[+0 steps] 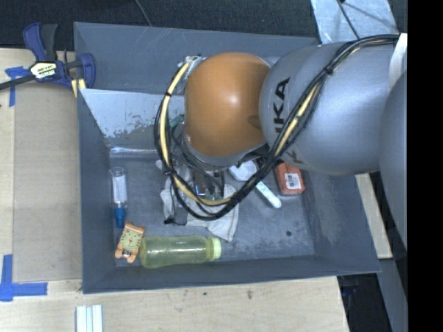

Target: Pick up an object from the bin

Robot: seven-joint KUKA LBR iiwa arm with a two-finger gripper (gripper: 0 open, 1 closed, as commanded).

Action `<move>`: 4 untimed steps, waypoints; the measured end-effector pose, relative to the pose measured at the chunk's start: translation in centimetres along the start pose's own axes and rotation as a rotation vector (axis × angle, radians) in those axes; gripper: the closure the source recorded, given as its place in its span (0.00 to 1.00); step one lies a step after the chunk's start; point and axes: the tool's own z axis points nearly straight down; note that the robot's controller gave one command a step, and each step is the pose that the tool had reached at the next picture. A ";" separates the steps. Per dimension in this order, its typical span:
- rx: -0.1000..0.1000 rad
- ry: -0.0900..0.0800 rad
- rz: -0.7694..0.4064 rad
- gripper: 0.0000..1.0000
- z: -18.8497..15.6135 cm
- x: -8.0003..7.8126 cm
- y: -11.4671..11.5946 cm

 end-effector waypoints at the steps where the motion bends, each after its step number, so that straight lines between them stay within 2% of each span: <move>1: -0.002 -0.008 0.003 0.00 -0.5 -0.2 -0.1; 2: -0.003 -0.012 -0.030 0.00 3.1 -2.2 -4.6; 3: 0.003 -0.005 -0.122 0.00 4.6 -3.9 -6.9; 4: -0.002 -0.010 -0.082 0.00 6.4 -3.9 -6.5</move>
Offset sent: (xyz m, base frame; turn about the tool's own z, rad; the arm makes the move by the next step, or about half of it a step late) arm 0.0302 -0.0694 -0.0503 -0.0344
